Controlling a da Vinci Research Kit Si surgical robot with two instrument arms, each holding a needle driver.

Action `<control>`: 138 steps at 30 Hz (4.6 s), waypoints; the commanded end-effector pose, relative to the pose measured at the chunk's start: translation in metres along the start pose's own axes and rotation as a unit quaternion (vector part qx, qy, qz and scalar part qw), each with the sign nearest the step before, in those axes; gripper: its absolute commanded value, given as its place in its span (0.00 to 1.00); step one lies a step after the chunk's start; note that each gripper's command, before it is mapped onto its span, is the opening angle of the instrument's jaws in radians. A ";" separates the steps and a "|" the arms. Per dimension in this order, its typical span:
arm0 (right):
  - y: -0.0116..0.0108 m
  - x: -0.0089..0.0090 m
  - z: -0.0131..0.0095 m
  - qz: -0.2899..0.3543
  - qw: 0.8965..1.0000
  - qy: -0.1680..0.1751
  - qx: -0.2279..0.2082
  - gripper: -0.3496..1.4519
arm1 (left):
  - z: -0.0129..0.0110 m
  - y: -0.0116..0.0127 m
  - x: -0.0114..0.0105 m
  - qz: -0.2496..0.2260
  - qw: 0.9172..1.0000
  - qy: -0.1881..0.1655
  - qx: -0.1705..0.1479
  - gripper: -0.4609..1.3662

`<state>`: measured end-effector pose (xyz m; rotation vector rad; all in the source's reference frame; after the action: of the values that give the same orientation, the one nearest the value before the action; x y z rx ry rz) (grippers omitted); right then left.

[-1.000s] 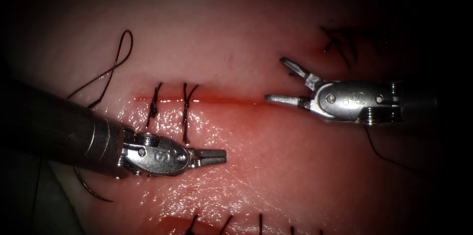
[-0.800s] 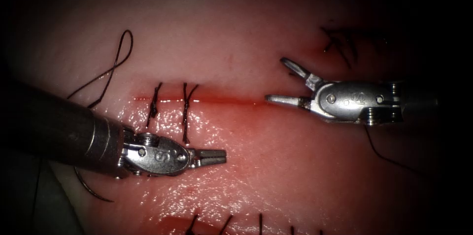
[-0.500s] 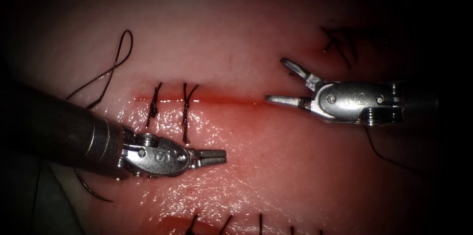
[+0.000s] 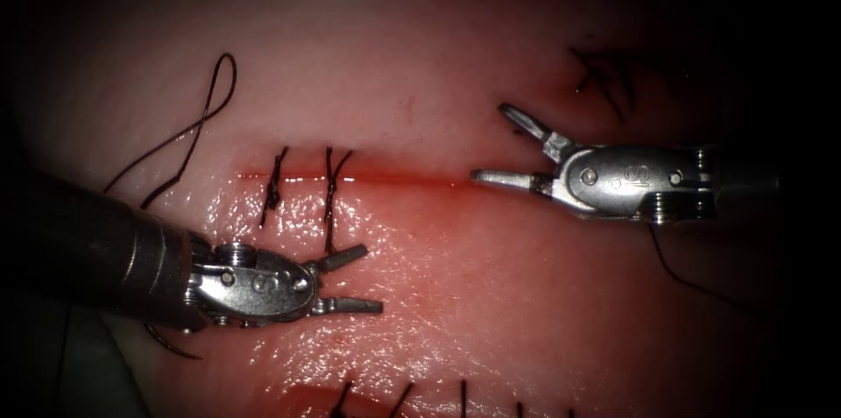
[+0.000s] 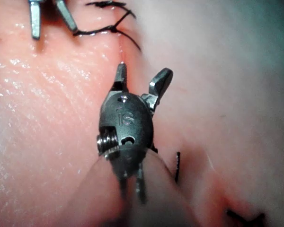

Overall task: Wound Closure
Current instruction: Grab the short tail with the left gripper, then cut the suture with the right gripper, but failed

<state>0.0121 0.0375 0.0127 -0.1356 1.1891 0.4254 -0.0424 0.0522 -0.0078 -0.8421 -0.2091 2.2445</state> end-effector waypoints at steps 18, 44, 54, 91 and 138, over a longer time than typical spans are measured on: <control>-0.0003 0.0002 0.0000 0.000 1.000 0.000 0.001 0.69 | 0.0004 -0.0026 -0.0010 -0.049 0.997 -0.010 0.054 0.52; -0.0007 0.0004 -0.0002 0.000 1.000 0.001 0.002 0.65 | 0.0022 -0.0034 -0.0028 -0.055 0.997 -0.020 0.059 0.27; -0.0009 0.0006 -0.0003 -0.006 1.000 0.002 0.002 0.65 | 0.0023 -0.0041 -0.0026 -0.040 0.997 -0.020 0.058 0.06; -0.0047 -0.0015 0.0040 -0.125 0.989 0.051 0.059 0.92 | -0.0036 -0.0042 0.0006 0.052 0.997 -0.021 0.053 0.06; -0.0112 -0.0005 0.0139 -0.182 0.963 0.180 0.085 0.89 | -0.0040 -0.0041 0.0013 0.062 0.998 0.004 0.030 0.06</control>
<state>0.0286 0.0316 0.0171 -0.2897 1.5158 -0.0281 -0.0382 0.0557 -0.0101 -0.8481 -0.0791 2.3485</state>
